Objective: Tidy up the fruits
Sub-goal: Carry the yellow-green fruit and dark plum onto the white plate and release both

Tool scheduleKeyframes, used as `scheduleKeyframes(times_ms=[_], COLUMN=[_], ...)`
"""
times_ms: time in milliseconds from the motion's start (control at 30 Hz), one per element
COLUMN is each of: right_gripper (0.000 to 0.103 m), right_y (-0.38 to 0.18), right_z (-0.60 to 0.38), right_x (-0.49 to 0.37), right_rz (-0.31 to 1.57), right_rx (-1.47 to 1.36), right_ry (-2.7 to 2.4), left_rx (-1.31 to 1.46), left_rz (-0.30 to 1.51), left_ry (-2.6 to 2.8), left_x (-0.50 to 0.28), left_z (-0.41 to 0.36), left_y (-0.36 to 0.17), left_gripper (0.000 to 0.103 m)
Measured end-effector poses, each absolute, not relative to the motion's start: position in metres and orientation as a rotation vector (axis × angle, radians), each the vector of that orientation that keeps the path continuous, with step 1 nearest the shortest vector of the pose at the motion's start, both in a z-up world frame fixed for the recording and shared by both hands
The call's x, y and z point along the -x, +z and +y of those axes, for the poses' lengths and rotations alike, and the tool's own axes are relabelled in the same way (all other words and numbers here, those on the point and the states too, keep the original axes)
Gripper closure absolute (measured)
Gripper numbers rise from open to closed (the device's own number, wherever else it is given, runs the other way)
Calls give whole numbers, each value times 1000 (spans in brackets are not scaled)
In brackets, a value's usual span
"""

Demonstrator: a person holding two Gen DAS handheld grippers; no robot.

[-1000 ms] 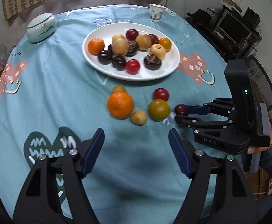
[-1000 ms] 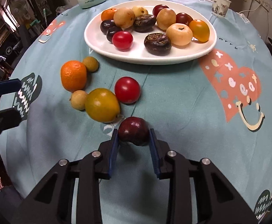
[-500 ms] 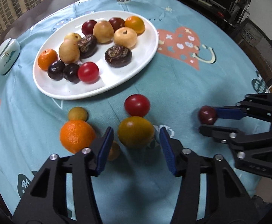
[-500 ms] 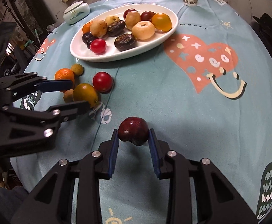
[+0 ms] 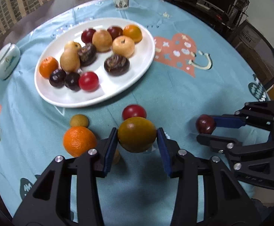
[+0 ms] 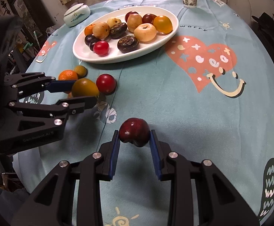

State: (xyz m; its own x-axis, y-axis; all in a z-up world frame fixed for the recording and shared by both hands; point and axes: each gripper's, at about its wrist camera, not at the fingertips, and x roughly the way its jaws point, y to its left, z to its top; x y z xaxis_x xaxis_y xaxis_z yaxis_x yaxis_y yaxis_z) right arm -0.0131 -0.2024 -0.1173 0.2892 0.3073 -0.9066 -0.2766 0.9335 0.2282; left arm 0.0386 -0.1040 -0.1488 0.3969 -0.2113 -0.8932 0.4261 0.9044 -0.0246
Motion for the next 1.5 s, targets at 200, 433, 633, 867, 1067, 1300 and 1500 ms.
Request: scheduleKeyframes(times_ms=[200, 433, 633, 867, 1067, 1300, 1500], right_gripper=[71, 71, 71, 71, 71, 71, 71], right_y=[-102, -89, -81, -82, -51, -22, -21], right_z=[-198, -187, -179, -171, -170, -176, -172], right_x=[23, 33, 39, 35, 1, -59, -99], right_rz=[1187, 1162, 1150, 1157, 1058, 959, 943], right_rx=[-44, -40, -34, -14, 4, -18, -23], right_ry=[405, 425, 444, 460, 452, 434, 449], left_rx=[-215, -208, -200, -184, -55, -16, -15], left_rz=[993, 950, 941, 933, 932, 880, 894], left_ry=[-401, -395, -385, -377, -364, -304, -290], left_x=[-20, -2, 4, -2, -49, -109, -149], left_z=[-102, -95, -88, -78, -48, -26, -26], left_y=[-103, -78, -72, -70, -56, -33, -42], left_gripper=[60, 60, 60, 60, 60, 60, 60])
